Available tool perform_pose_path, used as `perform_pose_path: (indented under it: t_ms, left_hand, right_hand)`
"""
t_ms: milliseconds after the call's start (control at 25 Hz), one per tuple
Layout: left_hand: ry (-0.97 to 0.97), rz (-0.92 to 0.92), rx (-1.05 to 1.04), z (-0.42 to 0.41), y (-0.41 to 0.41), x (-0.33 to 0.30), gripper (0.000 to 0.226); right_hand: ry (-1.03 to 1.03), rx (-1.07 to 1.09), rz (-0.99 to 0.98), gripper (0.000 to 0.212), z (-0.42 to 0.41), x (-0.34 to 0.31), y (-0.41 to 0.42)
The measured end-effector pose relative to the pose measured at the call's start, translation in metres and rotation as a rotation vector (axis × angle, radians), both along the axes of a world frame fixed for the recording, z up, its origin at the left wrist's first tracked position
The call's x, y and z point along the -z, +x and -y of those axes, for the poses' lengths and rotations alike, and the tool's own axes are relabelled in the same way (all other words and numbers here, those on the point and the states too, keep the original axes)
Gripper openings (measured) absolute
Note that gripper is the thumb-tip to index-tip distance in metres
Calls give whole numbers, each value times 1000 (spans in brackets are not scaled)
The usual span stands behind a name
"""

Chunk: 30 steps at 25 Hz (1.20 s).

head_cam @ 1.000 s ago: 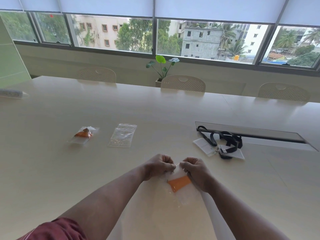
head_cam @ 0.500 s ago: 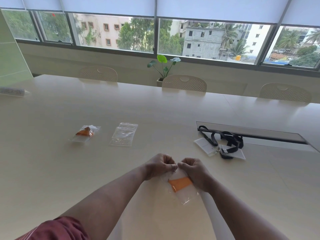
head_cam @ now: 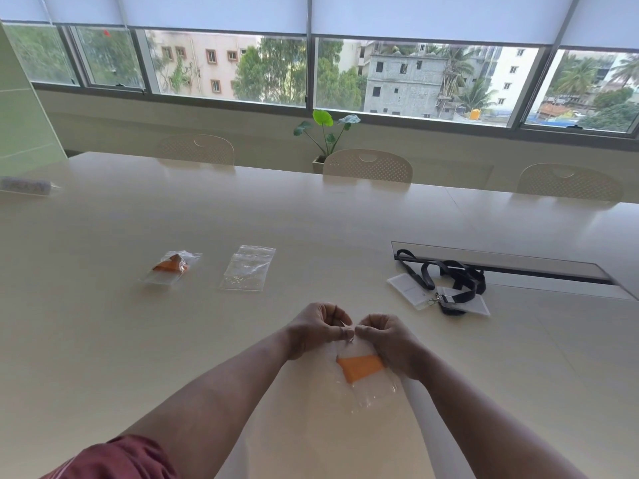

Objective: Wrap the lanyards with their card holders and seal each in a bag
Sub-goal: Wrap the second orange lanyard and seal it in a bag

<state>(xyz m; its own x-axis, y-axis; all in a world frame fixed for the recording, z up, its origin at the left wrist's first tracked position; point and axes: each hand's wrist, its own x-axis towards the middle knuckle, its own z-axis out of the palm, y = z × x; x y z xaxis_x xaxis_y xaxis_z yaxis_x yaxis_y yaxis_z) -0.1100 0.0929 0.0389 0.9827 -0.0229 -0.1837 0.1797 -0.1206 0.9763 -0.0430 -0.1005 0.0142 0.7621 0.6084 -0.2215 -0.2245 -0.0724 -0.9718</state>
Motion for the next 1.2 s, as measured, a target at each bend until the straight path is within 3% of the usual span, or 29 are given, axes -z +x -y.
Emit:
perform_pose_path:
  t_ms: [160,360,720,880,1080,1200]
  left_hand:
    - [-68,6,-79,-1,-6,0,37]
    - [-163,-1,-114,-1,-18,1,67]
    - [-69,55,-178,4,-23,9,51]
    - [-218,91,-310,-3,-23,14,40]
    - [-570,56,-407,-31,-28,14,36]
    - [-569,68,-446,-58,-33,12,32]
  right_hand:
    - [56,102,-43,15,1,-3,-3]
    - [155,260,-98,16,1,-9,-8]
    - [288,424,-184,7,-8,-14,-2]
    - [300,407,-129,6,-17,-14,-7]
    - [232,319,-40,15,-51,-17,-26]
    - [262,288,-65,14,-87,-21,-40]
